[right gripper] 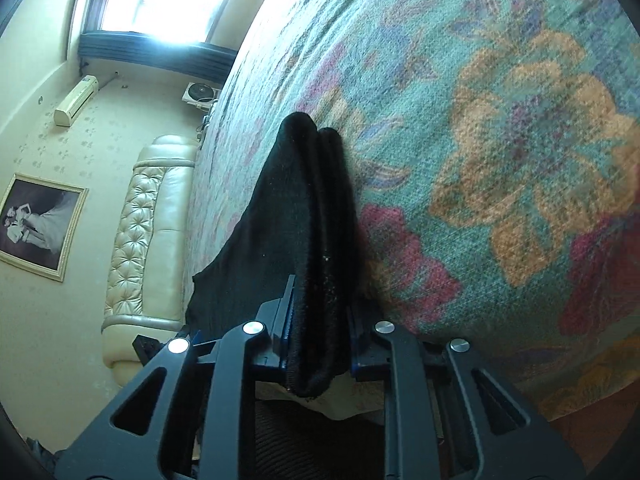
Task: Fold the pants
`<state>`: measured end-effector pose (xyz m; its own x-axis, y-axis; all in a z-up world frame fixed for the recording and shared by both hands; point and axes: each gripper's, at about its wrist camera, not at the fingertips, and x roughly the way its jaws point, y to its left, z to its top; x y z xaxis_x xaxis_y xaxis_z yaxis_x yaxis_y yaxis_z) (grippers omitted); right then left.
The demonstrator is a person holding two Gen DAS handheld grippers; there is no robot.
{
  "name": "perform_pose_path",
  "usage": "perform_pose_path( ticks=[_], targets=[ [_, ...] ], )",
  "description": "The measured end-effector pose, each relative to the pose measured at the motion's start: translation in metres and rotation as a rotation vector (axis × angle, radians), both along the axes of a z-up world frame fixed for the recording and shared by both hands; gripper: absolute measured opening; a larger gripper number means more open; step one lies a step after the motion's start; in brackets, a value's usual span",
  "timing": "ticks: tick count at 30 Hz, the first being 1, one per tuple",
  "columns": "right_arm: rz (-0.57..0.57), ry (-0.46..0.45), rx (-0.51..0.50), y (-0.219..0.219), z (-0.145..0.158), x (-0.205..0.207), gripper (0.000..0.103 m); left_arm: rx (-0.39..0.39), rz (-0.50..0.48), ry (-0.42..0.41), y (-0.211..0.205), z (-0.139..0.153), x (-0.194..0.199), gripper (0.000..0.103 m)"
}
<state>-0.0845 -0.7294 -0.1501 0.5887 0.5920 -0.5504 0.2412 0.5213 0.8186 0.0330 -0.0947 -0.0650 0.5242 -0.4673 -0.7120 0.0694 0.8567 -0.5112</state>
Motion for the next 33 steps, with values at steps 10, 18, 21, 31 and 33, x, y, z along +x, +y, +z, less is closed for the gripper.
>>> perform_pose_path(
  ticks=[10,18,21,31,33],
  targets=[
    [-0.066,0.008,-0.076,0.003,0.012,-0.006,0.013,0.101,-0.12,-0.062,0.0,-0.005,-0.011,0.062],
    [-0.086,-0.038,-0.248,0.041,0.079,0.001,0.013,0.056,-0.148,-0.052,0.011,-0.003,-0.006,0.064],
    [-0.075,-0.062,-0.324,0.061,0.107,0.006,0.013,0.023,-0.126,-0.039,0.015,0.004,0.0,0.07],
    [0.008,-0.137,-0.429,0.147,0.163,0.029,0.013,0.075,-0.141,-0.008,0.018,0.001,0.006,0.074],
    [0.046,-0.151,-0.443,0.171,0.169,0.036,0.013,0.076,-0.146,-0.008,0.019,-0.001,0.007,0.074]
  ],
)
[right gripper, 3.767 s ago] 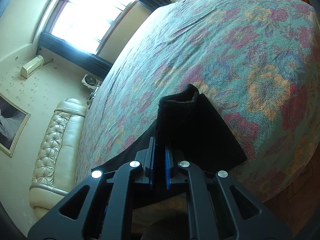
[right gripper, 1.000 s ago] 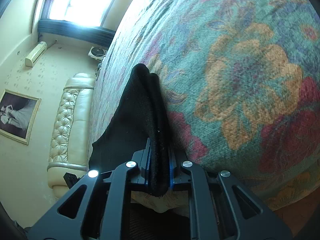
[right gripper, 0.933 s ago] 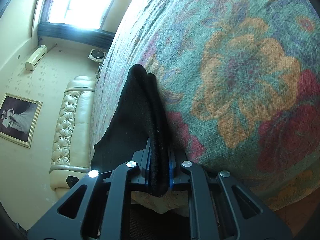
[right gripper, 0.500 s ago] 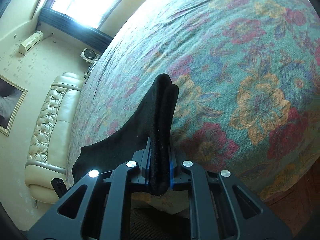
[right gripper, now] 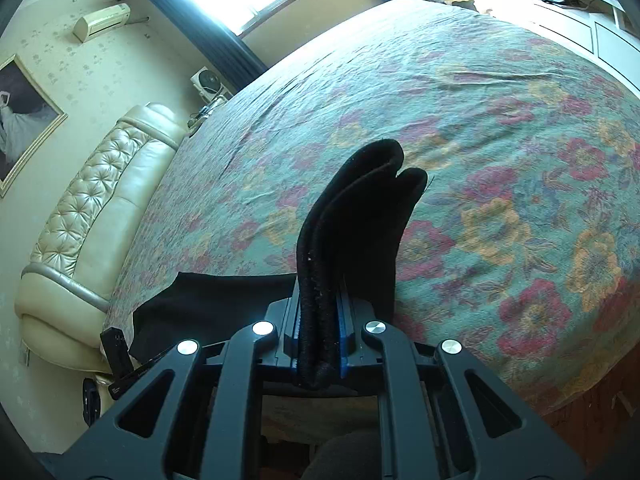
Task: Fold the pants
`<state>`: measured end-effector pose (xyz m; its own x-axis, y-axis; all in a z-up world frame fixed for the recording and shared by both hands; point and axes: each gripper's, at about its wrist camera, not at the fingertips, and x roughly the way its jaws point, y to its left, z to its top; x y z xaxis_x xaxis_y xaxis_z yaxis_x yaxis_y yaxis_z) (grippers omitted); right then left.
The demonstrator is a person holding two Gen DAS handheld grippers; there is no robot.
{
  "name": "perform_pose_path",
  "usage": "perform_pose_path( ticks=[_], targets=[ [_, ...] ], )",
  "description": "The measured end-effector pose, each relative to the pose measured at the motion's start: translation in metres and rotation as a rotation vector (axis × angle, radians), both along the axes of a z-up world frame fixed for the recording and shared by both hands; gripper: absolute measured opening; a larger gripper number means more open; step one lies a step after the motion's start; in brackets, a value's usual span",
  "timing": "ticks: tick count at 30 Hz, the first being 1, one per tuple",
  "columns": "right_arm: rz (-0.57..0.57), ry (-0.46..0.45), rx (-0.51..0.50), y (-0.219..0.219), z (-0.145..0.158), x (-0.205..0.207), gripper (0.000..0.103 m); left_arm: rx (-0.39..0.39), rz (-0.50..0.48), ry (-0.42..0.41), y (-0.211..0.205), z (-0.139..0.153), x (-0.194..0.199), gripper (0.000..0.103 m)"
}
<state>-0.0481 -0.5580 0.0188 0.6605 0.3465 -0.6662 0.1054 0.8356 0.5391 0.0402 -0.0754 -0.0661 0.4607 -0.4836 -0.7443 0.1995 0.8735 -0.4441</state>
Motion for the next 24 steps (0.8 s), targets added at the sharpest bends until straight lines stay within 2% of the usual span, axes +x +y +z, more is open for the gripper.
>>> perform_pose_path(
  ticks=[5,9,14,24],
  targets=[
    [0.099,-0.001,-0.05,0.064,0.003,0.021,0.013,-0.013,0.022,0.017,0.004,0.004,0.002,0.074],
    [0.163,0.008,-0.081,0.108,-0.005,0.036,0.013,-0.033,0.065,0.028,0.016,0.008,0.004,0.074],
    [0.224,0.025,-0.126,0.155,-0.021,0.048,0.013,-0.034,0.096,0.02,0.027,0.012,0.004,0.074],
    [0.322,0.084,-0.133,0.223,-0.066,0.065,0.013,-0.024,0.129,0.02,0.039,0.011,-0.001,0.074]
  ],
)
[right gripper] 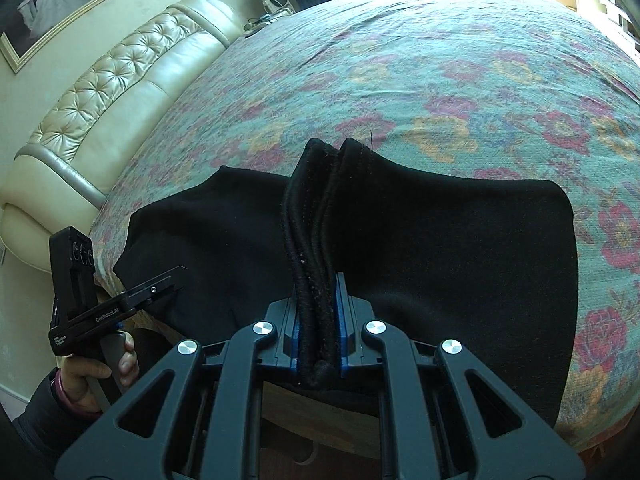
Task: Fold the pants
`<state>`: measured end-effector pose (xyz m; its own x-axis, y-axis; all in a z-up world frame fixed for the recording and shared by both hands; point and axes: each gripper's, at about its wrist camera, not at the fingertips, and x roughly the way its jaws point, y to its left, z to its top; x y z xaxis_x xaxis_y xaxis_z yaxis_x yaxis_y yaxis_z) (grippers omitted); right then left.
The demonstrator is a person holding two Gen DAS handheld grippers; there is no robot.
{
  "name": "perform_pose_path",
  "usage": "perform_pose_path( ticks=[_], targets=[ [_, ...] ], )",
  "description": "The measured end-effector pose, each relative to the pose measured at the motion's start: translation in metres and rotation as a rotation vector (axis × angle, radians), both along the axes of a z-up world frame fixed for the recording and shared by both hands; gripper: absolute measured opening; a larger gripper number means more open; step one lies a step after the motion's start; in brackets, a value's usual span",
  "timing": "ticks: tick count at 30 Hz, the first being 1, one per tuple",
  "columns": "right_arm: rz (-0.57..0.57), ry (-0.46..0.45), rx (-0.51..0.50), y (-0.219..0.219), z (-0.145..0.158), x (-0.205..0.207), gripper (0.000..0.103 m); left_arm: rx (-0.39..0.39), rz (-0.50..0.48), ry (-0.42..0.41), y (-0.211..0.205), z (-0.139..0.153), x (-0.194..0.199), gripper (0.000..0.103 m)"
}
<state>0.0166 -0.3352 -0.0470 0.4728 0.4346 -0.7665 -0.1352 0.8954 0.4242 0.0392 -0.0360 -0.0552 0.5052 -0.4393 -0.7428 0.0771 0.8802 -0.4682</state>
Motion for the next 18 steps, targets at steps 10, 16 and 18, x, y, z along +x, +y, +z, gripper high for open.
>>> perform_pose_path(
  ticks=[10,16,18],
  targets=[
    [0.021,0.056,0.017,0.031,-0.033,0.013,0.013,-0.002,0.02,0.001,0.005,0.002,0.0,0.074],
    [0.024,0.065,0.018,0.038,-0.039,0.014,0.014,-0.002,0.028,0.006,0.007,0.0,0.0,0.074],
    [0.028,0.068,0.017,0.041,-0.041,0.014,0.014,-0.001,0.028,0.008,0.008,-0.001,0.001,0.074]
  ],
)
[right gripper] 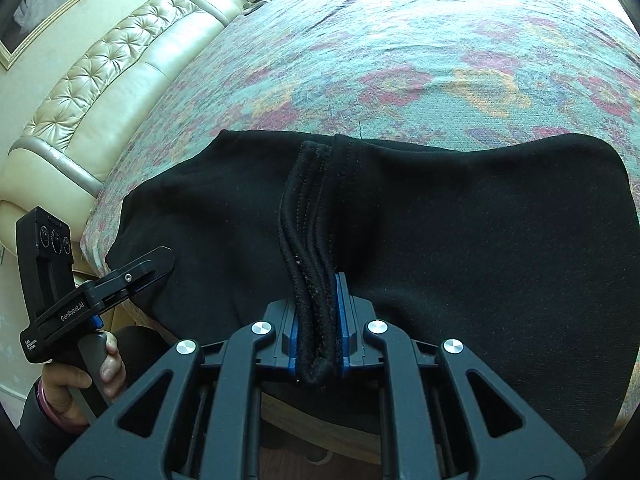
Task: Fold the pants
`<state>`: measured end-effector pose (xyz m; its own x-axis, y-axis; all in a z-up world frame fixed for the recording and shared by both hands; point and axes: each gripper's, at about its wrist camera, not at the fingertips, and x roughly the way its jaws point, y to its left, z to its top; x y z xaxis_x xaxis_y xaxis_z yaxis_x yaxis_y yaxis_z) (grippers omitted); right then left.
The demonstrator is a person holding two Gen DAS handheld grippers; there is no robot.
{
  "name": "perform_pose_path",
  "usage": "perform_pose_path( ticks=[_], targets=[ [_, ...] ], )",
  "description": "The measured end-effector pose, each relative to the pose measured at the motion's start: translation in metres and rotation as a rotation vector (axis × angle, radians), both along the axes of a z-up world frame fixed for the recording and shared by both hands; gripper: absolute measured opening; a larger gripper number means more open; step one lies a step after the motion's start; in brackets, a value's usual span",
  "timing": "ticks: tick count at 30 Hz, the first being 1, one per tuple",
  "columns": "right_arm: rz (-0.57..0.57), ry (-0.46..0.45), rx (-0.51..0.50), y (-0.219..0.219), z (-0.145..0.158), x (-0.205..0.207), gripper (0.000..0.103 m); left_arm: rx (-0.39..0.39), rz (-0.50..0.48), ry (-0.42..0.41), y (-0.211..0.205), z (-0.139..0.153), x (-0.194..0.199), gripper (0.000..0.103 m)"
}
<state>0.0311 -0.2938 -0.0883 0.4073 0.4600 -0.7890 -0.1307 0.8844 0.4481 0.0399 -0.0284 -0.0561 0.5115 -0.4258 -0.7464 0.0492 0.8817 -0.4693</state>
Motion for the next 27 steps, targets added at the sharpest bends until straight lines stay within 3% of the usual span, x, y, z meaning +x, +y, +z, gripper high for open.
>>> perform_pose_path(
  ticks=[5,12,27],
  targets=[
    [0.011,0.009,0.001,0.008,-0.007,0.001,0.018,0.006,-0.004,-0.001,-0.002,0.0,0.001,0.074],
    [0.031,0.002,0.022,0.021,-0.01,0.0,0.035,0.001,0.001,-0.004,-0.001,0.0,0.002,0.074],
    [0.072,-0.037,-0.017,0.045,-0.009,-0.005,0.06,-0.009,0.077,-0.015,0.027,0.006,0.001,0.074]
  ],
)
